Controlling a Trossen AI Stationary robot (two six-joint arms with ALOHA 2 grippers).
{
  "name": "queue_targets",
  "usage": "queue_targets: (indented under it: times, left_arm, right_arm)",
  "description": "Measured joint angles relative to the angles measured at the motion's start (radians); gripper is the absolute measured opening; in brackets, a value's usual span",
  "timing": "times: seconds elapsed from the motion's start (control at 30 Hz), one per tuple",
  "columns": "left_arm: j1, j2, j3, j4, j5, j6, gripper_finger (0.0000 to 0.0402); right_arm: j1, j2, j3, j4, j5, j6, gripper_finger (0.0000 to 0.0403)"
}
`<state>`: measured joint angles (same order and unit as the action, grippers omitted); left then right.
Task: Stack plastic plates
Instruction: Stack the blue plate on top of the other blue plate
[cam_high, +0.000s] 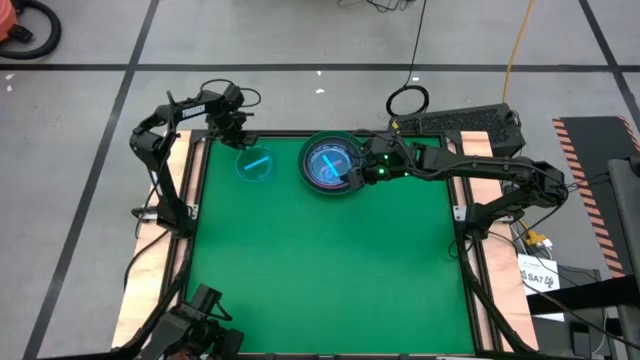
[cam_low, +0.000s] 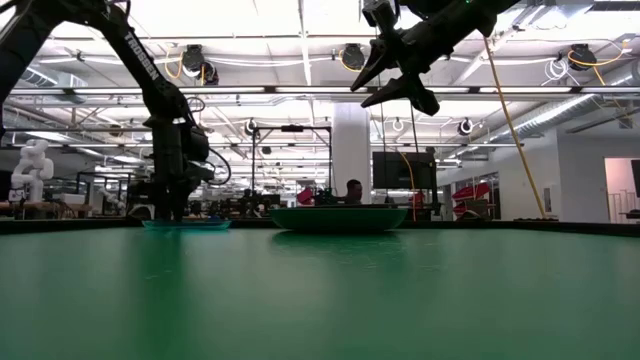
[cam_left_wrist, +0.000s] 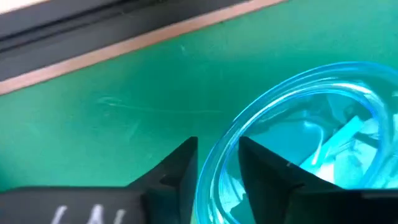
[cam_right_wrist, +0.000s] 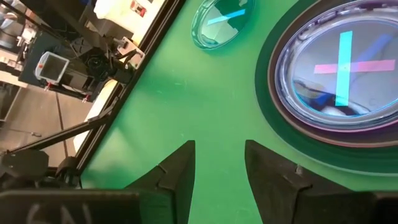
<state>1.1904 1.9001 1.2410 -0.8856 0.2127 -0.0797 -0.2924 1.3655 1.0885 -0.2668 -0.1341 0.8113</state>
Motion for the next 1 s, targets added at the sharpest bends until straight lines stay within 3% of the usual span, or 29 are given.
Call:
queue_targets:
  times: [0.37,0.5,0.7,1.0]
  left_arm:
    - [-0.021,0.039,0.003,0.006,-0.012,-0.006,0.0033]
    - [-0.025,0.031,0.001,0.012,0.053,-0.009,0.0011]
    - [-0.029,-0.003,-0.002,0.008,0.156,-0.036,0.0006]
    - [-0.051,-0.097,-0.002,-0.013,0.217,-0.064,0.0005]
  right_arm:
    - [0.000,-0.001,0.000,-0.009,-0.055,-0.021,0.0132]
    - [0.000,-0.001,0.000,-0.014,-0.057,-0.039,0.0132]
    - [-0.011,-0.001,0.000,-0.015,-0.059,-0.062,0.0132]
    - [-0.029,-0.001,0.000,-0.014,-0.080,-0.068,0.0132]
